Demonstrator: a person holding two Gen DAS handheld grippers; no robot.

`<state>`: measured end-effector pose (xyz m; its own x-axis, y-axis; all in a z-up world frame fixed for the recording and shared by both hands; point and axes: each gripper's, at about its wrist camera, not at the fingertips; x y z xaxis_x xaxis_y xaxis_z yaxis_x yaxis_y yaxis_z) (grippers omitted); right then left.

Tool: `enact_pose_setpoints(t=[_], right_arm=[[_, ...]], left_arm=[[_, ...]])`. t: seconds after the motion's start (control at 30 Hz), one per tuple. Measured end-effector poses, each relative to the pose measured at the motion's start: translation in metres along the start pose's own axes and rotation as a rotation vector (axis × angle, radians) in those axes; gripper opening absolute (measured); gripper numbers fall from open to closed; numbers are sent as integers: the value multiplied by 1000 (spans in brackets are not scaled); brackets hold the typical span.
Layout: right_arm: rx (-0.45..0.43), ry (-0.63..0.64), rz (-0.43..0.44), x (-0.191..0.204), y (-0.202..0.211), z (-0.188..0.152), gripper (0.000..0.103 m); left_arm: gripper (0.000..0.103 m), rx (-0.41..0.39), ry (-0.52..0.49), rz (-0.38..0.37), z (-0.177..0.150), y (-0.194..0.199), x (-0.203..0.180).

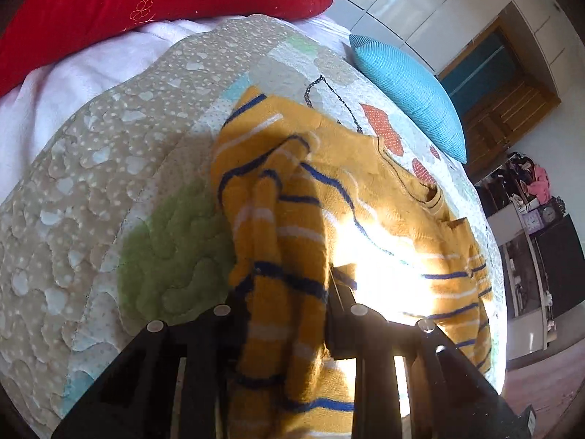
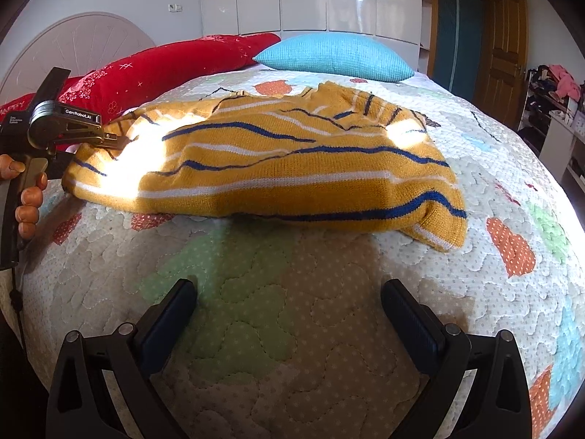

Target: Fold small clothes

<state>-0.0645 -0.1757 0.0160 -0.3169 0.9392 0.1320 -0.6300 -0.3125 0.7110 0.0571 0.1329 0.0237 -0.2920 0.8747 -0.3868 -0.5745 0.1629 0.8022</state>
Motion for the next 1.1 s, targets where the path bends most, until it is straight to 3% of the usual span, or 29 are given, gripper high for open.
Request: enact_pose_setpoints(t=[0.1,0.23,0.33,0.43,0.5,0.57,0.67,0.73,0.8,0.87,0.93,1.1], right_arm=[[5,-59,58,-10,11,8,83],[-10,-160,145,-32,28,6,80],[-34,-211,145,-46,43,-4,80],[-51,-257,128,-62,57,-17,80],[-57,-281,117,-73,64,-24,80],[-63,-303,104,-83,69,-29,80],[-76,-328,88,-95,77,-31,80],[-85,-324,71,-100,82,-28,80],[-92,-312,71,-103,84,-21,80],[-109,-306,87,-107,84,-8,80],[-132,-297,114,-106,83,10,80],[-168,-291,209,-96,62,68,92]], left_arm=[[21,-34,-40,2,10,19,-22],[19,-73,-130,-46,17,42,-85],[17,-68,-254,-107,6,45,-158],[17,-13,-383,-177,-23,30,-229],[18,49,-451,-165,-46,7,-265],[27,114,-498,-164,-67,-19,-286],[29,190,-501,-243,-88,-24,-291],[44,164,-498,-292,-96,-1,-282],[66,112,-473,-303,-94,26,-263],[75,54,-445,-276,-91,50,-238],[76,13,-424,-221,-91,66,-211],[76,-13,-335,-118,-92,81,-147]])
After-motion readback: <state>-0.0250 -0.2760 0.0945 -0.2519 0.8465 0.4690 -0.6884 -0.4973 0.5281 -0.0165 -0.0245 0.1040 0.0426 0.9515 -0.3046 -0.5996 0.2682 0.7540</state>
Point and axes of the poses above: each gripper's, at about its wrist camera, not at the fingertips, and y roughly against the way its jaws point, x to its left, z to its top, and after that the axes turned 7 degrees about z, right-handed
